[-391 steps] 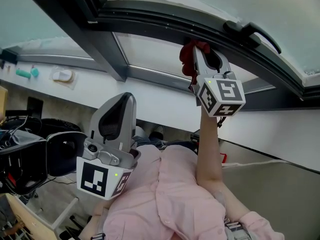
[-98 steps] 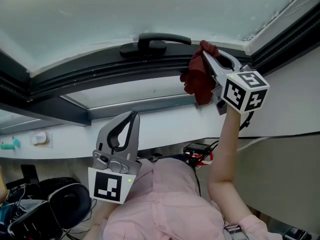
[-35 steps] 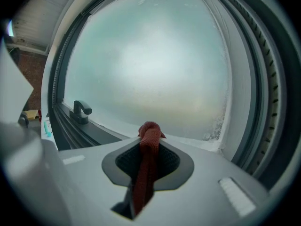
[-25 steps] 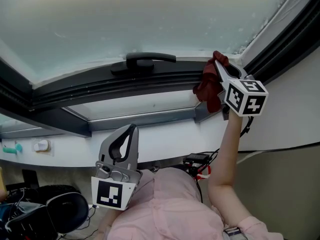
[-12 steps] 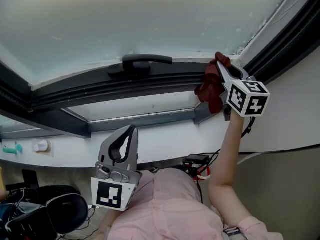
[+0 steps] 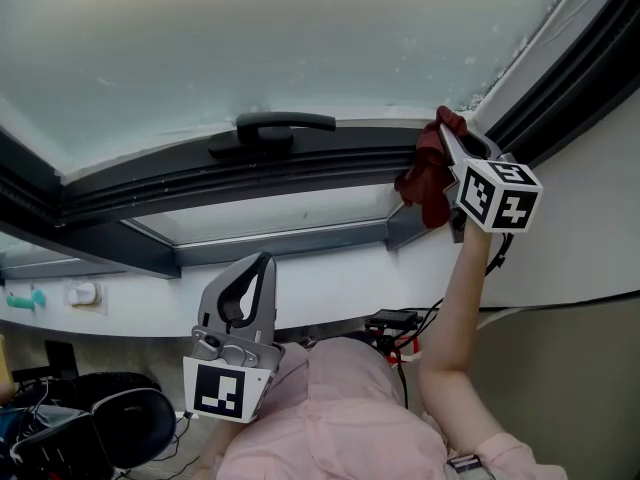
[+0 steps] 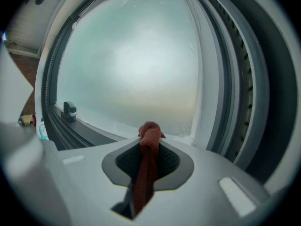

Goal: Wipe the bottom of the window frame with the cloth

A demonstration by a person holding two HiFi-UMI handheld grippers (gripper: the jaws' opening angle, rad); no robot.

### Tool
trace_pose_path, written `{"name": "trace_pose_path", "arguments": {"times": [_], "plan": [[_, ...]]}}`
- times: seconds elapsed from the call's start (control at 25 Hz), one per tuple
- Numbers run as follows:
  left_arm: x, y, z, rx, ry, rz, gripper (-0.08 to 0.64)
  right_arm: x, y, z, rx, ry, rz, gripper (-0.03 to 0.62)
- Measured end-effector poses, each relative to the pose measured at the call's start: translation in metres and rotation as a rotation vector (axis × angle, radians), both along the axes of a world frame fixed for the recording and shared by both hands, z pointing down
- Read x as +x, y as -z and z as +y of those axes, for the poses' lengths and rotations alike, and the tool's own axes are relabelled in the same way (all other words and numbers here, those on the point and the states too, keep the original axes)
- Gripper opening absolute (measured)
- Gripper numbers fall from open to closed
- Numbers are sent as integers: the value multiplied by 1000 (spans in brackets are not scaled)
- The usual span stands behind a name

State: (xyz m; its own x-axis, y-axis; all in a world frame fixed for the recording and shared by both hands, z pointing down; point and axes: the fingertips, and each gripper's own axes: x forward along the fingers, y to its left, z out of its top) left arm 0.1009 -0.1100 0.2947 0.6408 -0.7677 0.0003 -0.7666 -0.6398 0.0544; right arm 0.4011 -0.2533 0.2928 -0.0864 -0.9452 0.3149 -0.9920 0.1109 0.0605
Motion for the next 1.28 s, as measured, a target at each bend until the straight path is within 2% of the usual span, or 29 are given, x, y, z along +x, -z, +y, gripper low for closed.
{"name": "trace_pose_path", "arguments": {"times": [0.08,0.24,0.72,0.92,1.08,1.28], "plan": [[2,2,0,3,2,8,0,4,0,0,0,-6,-3,55],[4,-3,3,22,-11,-45,0,14,0,1,3,-18,-13,55],[14,1,7,1,23,13,0,23,0,3,3,-32,-11,55],[14,-3,15,-11,36,29,0,19,8,13,107,-69,-40,55],[1,-3,19,-11,57,34,0,-24,31,32,244,10,-119,57],[-17,-2,24,-8,58,42,0,-116,40,42,304,174,-103,55]]}}
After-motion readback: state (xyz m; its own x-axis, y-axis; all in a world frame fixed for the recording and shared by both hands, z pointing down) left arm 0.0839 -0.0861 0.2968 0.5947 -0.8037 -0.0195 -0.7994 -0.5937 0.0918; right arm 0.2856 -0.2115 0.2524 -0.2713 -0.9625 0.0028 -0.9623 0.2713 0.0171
